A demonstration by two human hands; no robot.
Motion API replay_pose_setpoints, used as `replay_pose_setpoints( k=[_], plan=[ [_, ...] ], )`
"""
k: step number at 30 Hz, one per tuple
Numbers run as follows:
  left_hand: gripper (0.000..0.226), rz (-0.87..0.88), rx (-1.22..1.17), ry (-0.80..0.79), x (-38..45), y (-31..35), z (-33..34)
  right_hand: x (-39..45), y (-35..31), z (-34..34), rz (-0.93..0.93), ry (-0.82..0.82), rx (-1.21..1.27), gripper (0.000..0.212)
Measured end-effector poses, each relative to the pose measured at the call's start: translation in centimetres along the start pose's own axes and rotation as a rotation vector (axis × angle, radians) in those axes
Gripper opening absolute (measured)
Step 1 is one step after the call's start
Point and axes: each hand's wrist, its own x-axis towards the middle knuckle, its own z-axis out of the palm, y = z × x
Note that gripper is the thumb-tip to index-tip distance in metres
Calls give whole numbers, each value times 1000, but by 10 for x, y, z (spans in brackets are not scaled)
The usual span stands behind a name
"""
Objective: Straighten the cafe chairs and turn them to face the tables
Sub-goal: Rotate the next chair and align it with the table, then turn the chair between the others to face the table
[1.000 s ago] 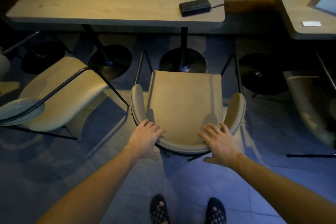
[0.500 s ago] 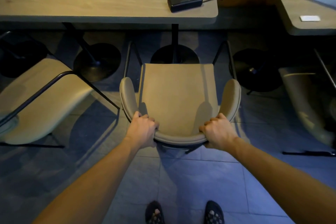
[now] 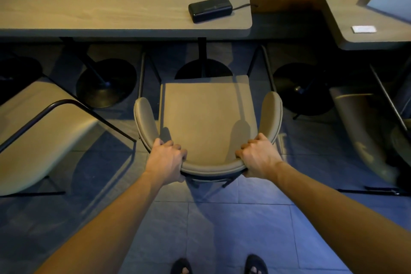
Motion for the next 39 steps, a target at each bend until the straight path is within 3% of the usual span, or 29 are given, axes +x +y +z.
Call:
replay_pose_setpoints(
  k=[3, 6, 8, 17, 31, 39],
  plan=[
    [69, -8, 11, 16, -5, 4, -1, -4, -4, 1, 20, 35, 41, 61],
    [116, -121, 45, 76, -17, 12, -4, -14, -11, -1, 129, 29, 115, 122],
    [136, -165, 73, 126, -30, 19, -5, -25, -18, -4, 177, 79, 134, 135],
    [128, -253, -62, 316, -132, -4, -1, -33, -72, -87, 101, 259, 75, 122],
    [124, -537, -66, 285, -382, -256, 64, 65, -339, -267, -110, 347, 53, 116],
    [128, -650, -62, 218, -441, -397, 119, 174, -477, -334, -213, 387, 43, 118]
  ],
)
